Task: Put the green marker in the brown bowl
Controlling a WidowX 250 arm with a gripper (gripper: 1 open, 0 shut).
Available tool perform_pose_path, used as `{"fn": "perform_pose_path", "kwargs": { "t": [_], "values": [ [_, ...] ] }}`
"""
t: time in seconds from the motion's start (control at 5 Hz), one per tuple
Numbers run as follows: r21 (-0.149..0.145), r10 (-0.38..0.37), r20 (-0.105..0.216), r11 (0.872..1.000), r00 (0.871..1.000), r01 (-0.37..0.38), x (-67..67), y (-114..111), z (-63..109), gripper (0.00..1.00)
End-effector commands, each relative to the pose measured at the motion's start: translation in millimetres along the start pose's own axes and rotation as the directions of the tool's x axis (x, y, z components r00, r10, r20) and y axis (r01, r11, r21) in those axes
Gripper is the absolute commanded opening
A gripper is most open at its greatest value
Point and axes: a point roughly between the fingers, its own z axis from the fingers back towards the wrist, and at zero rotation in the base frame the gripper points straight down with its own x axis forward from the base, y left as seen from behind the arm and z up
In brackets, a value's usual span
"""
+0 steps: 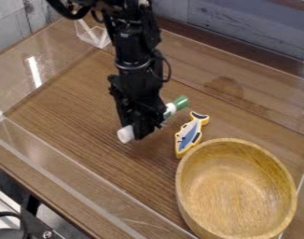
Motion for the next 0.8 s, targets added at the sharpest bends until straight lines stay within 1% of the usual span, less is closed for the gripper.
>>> {"fn": "perform_pose_path", "kwargs": {
  "t": [0.0,0.6],
  "values": [
    [0.032,-0.009,0.065,0.999,0.998,0.007,12.5,2,22.3,0.0],
    [0.035,-0.003,0.064,0.999,0.998,0.0,19.1,1,32.5,0.0]
  ]
}}
